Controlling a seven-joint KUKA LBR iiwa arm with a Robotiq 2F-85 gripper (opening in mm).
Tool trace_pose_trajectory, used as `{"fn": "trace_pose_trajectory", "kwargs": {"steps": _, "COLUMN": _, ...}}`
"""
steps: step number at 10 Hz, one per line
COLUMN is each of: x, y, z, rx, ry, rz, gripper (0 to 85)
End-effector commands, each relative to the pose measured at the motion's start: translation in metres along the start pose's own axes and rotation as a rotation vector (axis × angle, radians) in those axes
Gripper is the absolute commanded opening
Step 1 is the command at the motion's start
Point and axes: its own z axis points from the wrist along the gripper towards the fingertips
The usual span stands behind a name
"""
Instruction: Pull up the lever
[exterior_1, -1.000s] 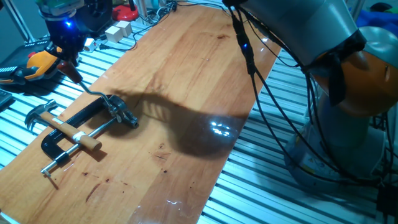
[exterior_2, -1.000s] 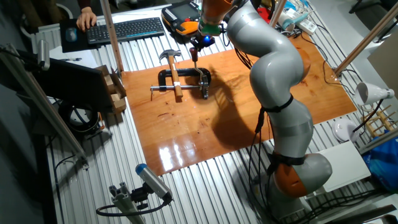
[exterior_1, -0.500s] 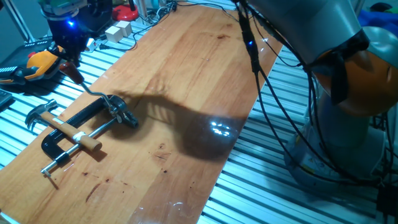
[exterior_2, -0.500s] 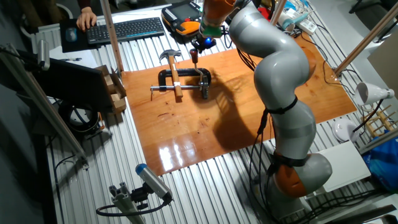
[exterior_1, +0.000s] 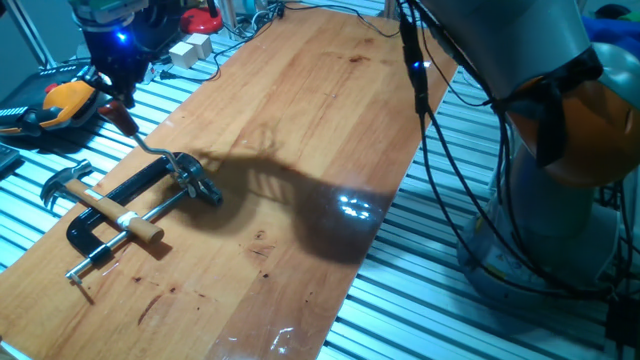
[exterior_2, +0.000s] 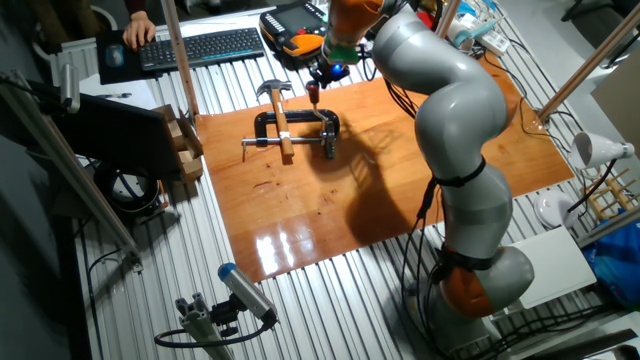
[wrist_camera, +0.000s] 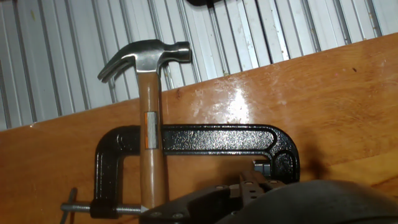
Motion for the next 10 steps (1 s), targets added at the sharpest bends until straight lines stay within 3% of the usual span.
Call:
{"fn": "trace_pose_trajectory", "kwargs": {"steps": 1, "x": 0.002, "y": 0.0, "z": 0.0, "rx": 0.0, "ry": 0.0, "rz": -0.002, "gripper": 0.0}}
{"fn": "trace_pose_trajectory", "kwargs": {"steps": 3, "x": 0.007, "y": -0.002, "z": -0.003, "rx": 0.004, "ry": -0.005, "rz": -0.017, "gripper": 0.0}}
{"fn": "trace_pose_trajectory", "kwargs": {"steps": 5, "x": 0.005, "y": -0.002, "z": -0.002, "rx": 0.001, "ry": -0.005, "rz": -0.021, "gripper": 0.0}}
{"fn": "trace_pose_trajectory", "kwargs": {"steps": 8, "x": -0.024, "y": -0.016, "z": -0.001, "rx": -0.013, "ry": -0.005, "rz": -0.034, "gripper": 0.0}}
{"fn": "trace_pose_trajectory", "kwargs": {"steps": 10, "x": -0.042, "y": -0.01, "z": 0.013, "rx": 0.001, "ry": -0.045, "rz": -0.011, "gripper": 0.0}}
